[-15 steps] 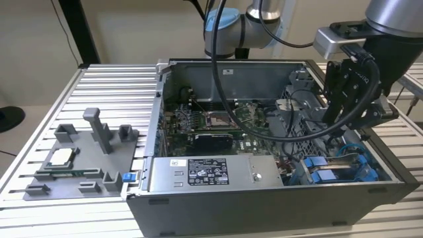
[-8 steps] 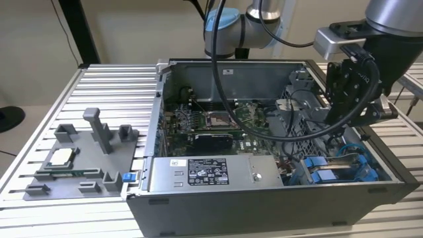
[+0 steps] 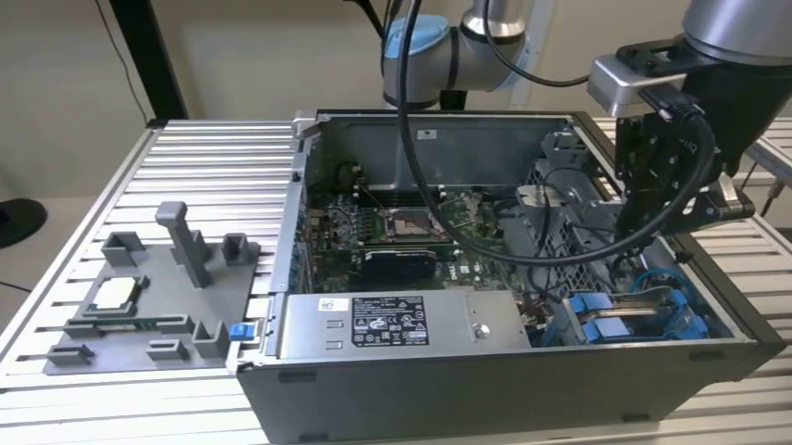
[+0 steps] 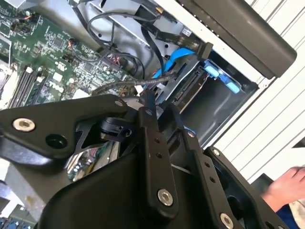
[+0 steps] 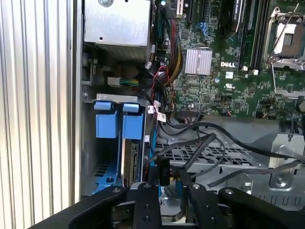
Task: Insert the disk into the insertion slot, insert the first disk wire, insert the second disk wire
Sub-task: 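Insert the first disk wire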
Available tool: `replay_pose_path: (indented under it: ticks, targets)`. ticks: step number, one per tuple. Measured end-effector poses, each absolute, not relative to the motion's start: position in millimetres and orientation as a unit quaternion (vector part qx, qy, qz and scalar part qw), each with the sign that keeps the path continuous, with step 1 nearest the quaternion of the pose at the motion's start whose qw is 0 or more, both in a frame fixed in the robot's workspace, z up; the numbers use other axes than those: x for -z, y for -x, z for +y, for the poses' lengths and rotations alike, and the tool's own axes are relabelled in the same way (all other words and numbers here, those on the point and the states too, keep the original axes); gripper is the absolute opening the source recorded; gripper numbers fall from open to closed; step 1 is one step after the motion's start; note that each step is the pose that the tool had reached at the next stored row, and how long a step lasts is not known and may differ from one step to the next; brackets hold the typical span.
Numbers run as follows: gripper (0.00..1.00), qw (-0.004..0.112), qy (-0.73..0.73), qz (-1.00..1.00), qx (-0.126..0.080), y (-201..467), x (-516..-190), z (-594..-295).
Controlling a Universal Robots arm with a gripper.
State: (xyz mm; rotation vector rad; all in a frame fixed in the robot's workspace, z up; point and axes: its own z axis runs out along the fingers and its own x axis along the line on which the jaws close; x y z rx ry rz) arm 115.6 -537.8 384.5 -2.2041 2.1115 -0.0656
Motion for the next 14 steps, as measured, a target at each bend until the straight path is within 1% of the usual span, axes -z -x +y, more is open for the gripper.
replay_pose_path:
  ticks: [7, 11, 12, 14]
  targets:
    - [1.00, 0.048, 0.721, 0.691, 0.025, -108.2, -386.3, -538.1]
    - [1.00, 0.053, 0.721, 0.690, 0.029, -104.3, -384.8, -538.1]
    - [0.00, 0.055, 0.721, 0.690, 0.030, -104.3, -384.2, -538.1]
    - [0.00, 0.060, 0.721, 0.690, 0.033, -104.3, -383.4, -538.1]
